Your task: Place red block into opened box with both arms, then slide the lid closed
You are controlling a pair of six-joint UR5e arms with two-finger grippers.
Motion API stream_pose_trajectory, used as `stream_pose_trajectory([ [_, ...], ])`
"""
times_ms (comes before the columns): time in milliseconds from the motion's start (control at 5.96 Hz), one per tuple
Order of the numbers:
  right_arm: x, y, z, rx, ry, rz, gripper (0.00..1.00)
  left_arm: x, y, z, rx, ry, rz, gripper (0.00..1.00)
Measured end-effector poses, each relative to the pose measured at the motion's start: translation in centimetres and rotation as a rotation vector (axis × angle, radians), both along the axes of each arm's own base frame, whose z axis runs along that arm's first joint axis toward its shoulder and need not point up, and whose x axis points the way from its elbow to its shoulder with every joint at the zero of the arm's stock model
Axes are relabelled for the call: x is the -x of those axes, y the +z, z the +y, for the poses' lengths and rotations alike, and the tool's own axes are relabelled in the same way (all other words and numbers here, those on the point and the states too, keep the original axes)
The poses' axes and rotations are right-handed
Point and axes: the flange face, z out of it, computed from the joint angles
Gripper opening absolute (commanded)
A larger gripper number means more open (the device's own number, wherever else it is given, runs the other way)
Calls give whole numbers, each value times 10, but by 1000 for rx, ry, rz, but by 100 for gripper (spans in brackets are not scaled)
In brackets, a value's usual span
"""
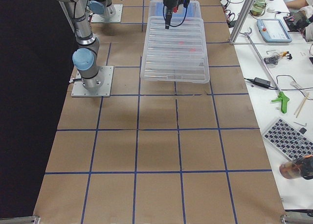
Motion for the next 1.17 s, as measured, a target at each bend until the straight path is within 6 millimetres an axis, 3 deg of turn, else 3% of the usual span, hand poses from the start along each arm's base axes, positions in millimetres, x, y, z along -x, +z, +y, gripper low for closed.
stream_pose_trajectory([
  [336,0,0,0,1,-1,0,100,-3,-47,0,-10,6,-2,1],
  [1175,1,-1,1,-3,-2,5,100,-9,-106,1,-28,23,-3,6],
])
